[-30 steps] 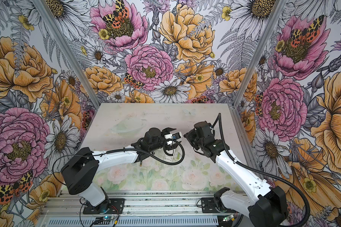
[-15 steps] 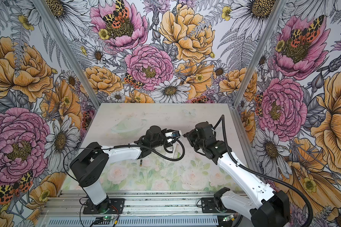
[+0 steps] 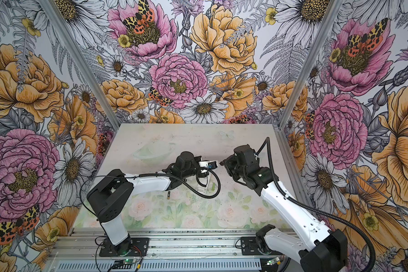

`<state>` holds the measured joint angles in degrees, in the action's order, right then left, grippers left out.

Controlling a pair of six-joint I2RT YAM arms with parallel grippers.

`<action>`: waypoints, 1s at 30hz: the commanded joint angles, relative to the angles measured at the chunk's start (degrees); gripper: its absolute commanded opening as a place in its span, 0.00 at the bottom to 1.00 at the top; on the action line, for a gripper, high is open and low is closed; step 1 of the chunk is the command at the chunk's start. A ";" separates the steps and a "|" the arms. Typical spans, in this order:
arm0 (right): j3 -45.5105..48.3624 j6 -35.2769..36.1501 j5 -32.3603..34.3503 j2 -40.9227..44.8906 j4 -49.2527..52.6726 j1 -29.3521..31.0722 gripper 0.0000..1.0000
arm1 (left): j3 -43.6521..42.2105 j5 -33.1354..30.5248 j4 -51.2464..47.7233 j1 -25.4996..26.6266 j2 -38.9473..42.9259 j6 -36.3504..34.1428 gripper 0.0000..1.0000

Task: Unload the batteries from the remote control

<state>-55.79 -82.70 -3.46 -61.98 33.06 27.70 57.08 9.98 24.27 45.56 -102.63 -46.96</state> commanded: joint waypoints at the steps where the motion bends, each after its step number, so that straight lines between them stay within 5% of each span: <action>1: -4.81 4.09 -3.22 0.57 -3.27 0.62 0.25 | 0.51 -0.01 1.39 -1.74 2.52 7.21 0.00; 7: -10.24 22.83 -6.93 -0.38 0.31 -0.95 0.57 | -1.60 1.85 0.71 -2.62 5.74 7.15 0.00; 18: -23.95 68.86 -27.32 -7.59 20.33 -10.49 0.60 | -4.26 5.77 -3.57 -3.86 9.82 5.23 0.00; 25: -29.28 78.87 -30.55 -13.77 28.55 -9.59 0.59 | -4.62 6.11 -4.50 -3.92 10.48 4.77 0.00; 30: -29.53 80.98 -26.02 -16.12 29.71 -8.14 0.58 | -4.52 6.52 -4.75 -3.99 10.44 4.60 0.00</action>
<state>-83.55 -5.96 -31.03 -77.32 60.23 18.92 52.90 14.52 19.35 42.11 -94.50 -41.98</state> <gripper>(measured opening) 0.582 0.071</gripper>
